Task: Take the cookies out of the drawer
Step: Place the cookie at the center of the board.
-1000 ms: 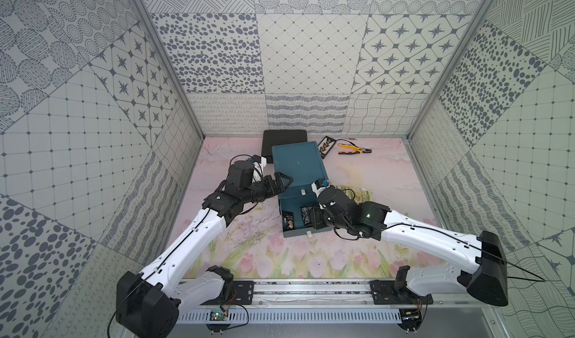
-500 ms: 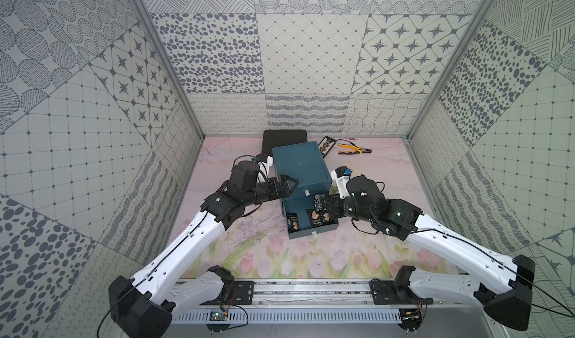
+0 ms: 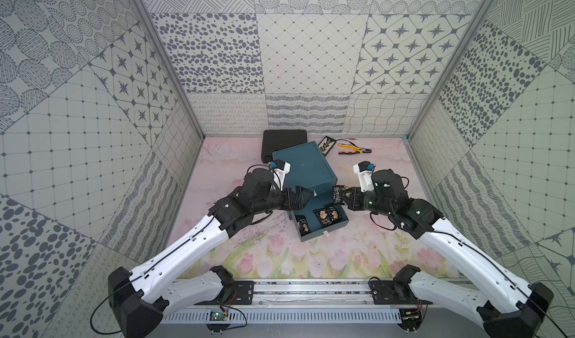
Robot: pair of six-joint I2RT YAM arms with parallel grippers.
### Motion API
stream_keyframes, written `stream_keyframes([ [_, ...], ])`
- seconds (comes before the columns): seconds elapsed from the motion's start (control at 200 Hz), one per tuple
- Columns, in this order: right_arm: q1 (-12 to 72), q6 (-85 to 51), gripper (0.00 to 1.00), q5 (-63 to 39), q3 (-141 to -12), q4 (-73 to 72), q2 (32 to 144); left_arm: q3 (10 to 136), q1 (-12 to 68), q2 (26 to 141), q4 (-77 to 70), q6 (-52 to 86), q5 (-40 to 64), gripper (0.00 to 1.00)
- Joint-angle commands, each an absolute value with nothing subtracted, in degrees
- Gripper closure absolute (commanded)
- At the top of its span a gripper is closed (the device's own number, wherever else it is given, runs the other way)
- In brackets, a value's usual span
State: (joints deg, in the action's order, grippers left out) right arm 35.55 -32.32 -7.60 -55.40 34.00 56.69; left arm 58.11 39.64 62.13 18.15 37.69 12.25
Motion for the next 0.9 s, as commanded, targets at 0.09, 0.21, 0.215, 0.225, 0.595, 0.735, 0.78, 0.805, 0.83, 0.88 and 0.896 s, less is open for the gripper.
stream_keyframes([
  [0.09, 34.2, -30.4, 0.96, -9.5, -54.5, 33.0, 53.6, 57.0, 40.7, 63.3, 17.0, 39.4, 2.3, 0.01],
  [0.21, 31.9, -30.8, 0.96, -8.1, -52.2, 33.2, 51.6, 58.3, 40.8, 64.0, 16.3, 39.3, 3.5, 0.01],
  [0.215, 31.7, -30.8, 0.96, -8.1, -52.2, 33.2, 51.5, 58.4, 40.8, 64.1, 16.3, 39.3, 3.6, 0.01],
  [0.225, 31.4, -30.8, 0.96, -8.3, -52.0, 33.3, 51.5, 58.5, 40.9, 64.2, 16.3, 39.2, 3.8, 0.01],
  [0.595, 19.5, -25.0, 0.97, -12.9, -47.4, 33.0, 55.3, 59.8, 40.8, 68.6, 17.6, 41.0, -0.7, 0.01],
  [0.735, 19.5, -23.6, 0.97, -12.1, -45.8, 30.8, 59.6, 58.8, 40.2, 66.7, 19.1, 40.7, -4.4, 0.01],
  [0.78, 19.6, -24.0, 0.97, -11.6, -44.7, 29.4, 60.7, 58.6, 39.7, 66.1, 19.9, 40.6, -5.3, 0.01],
  [0.805, 19.5, -24.3, 0.97, -11.6, -44.0, 28.3, 61.3, 58.5, 39.4, 65.8, 20.5, 40.5, -5.6, 0.01],
  [0.83, 19.6, -24.7, 0.97, -11.7, -43.4, 27.2, 61.8, 58.5, 38.9, 65.5, 21.0, 40.4, -5.8, 0.01],
  [0.88, 19.7, -25.7, 0.97, -12.2, -41.9, 24.5, 62.9, 58.5, 38.1, 65.0, 22.0, 40.1, -5.9, 0.01],
  [0.896, 19.7, -26.0, 0.97, -12.2, -41.5, 23.9, 63.2, 58.5, 37.9, 64.8, 22.3, 40.0, -6.0, 0.01],
])
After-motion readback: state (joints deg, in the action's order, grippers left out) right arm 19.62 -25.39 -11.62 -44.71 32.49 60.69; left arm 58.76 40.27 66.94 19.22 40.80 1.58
